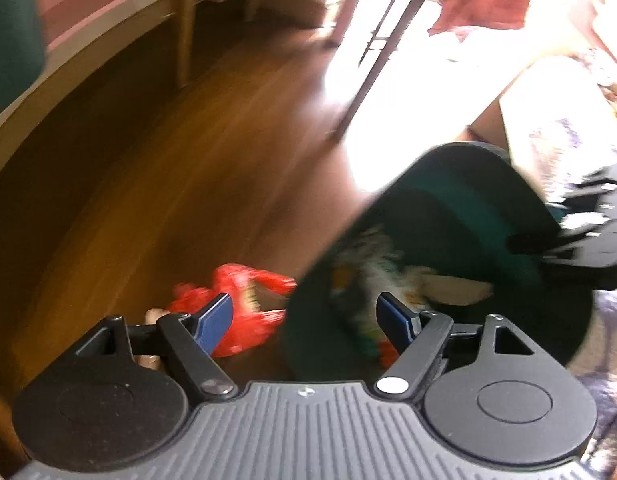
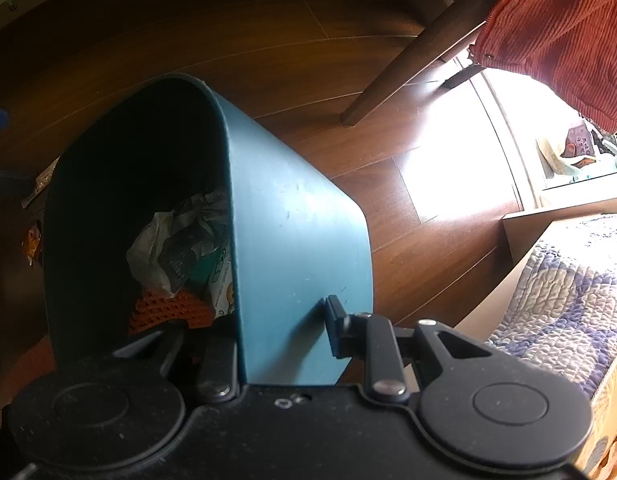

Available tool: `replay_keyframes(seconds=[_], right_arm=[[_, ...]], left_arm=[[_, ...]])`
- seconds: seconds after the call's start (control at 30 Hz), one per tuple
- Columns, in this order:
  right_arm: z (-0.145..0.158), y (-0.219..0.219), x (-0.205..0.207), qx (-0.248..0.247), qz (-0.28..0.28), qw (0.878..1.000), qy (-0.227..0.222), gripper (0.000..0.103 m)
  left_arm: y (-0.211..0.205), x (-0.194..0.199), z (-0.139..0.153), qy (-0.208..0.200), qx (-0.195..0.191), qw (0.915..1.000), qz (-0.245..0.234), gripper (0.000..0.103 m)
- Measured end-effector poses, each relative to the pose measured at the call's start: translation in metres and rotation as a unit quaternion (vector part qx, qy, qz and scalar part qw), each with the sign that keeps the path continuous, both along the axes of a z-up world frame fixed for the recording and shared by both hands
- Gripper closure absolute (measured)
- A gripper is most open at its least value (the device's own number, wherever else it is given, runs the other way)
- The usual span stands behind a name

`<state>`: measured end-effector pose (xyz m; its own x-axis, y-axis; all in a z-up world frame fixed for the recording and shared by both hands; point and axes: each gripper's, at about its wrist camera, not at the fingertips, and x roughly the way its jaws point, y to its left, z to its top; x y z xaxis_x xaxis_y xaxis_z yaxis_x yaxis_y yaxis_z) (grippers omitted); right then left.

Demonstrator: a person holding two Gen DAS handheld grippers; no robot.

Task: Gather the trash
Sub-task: 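Carry the white tissue into the wastebasket and open the left tool, then lower the left tool to the paper stick wrapper and grasp it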

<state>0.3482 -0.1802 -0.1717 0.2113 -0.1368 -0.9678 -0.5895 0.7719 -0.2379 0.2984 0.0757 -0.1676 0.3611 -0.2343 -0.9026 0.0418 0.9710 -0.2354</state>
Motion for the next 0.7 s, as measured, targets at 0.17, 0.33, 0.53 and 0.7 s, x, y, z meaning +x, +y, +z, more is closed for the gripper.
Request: replay_keyframes(seconds=[0.17,0.33,0.53,0.7], right_arm=[[-0.001,-0.006,0.006,0.003,-0.006,1.000,0.010,0.078],[-0.004,-0.015,0.010,0.007,-0.009,1.000,0.024,0.078],[-0.005,-0.026,0.011,0.014,-0.013,0.999,0.034,0.078],[-0.005,-0.026,0.009,0.019,-0.011,0.999,0.032,0.078]], left_arm=[[0.039,0.002,-0.024,0.018,0.011,0.9983,0.053,0.025],[0.068,0.010,-0.056,0.038,0.054,0.9944,0.083,0.025],[0.111,0.015,-0.099,0.071,0.068,0.9873,0.125,0.025],[0.125,0.016,-0.160,0.118,0.105,0.9795,0.125,0.025]])
